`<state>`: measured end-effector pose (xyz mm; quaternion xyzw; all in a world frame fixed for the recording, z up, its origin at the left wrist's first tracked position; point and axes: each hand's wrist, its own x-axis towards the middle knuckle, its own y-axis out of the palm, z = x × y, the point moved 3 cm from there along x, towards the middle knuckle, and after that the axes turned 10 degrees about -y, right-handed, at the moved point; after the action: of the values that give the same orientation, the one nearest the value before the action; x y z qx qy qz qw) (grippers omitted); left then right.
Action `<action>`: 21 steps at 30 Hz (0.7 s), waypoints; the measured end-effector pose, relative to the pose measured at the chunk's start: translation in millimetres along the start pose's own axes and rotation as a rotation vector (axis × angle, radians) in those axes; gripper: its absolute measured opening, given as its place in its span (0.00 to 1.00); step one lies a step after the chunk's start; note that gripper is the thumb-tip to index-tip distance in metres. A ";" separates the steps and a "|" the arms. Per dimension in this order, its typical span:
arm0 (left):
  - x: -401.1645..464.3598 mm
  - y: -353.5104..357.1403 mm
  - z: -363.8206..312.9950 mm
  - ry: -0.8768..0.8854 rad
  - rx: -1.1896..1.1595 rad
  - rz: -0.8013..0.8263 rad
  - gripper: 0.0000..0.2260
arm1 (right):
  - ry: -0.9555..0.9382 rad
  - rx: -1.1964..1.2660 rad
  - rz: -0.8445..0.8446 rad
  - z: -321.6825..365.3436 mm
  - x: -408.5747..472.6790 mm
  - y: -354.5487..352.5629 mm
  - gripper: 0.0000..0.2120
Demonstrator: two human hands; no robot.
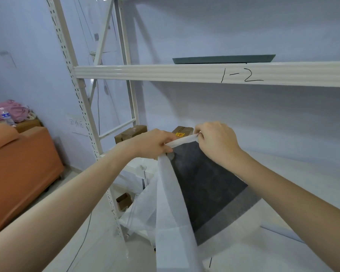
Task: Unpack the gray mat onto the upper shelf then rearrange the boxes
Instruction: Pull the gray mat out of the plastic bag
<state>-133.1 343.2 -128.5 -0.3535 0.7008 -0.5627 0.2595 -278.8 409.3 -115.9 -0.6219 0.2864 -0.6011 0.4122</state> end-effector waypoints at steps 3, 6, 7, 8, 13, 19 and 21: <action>-3.6 -0.4 2.6 -0.003 -0.038 -0.004 0.11 | -0.006 0.082 -0.030 -5.4 -1.5 3.5 0.13; -5.7 -0.9 8.1 -0.026 -0.171 0.018 0.11 | -0.069 0.173 0.009 -10.5 -3.9 8.1 0.19; -6.2 -0.9 8.9 -0.045 -0.246 0.042 0.11 | -0.100 0.198 0.068 -10.5 -5.2 10.1 0.22; -7.0 -1.3 9.0 -0.064 -0.338 0.068 0.11 | -0.132 0.222 0.137 -9.3 -7.0 12.0 0.27; -9.9 -5.2 20.7 -0.212 -0.702 0.049 0.17 | -0.152 0.288 0.229 -13.6 -16.1 30.6 0.43; -8.7 -3.4 39.3 -0.209 -0.771 -0.039 0.13 | -0.040 0.335 0.093 -35.3 -14.1 41.0 0.45; -8.7 -3.1 41.1 -0.180 -0.731 -0.082 0.12 | 0.054 0.423 0.108 -45.5 -13.7 43.2 0.43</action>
<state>-95.8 324.8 -135.3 -0.4985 0.8151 -0.2518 0.1541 -319.1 391.9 -162.7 -0.4891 0.1977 -0.6413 0.5571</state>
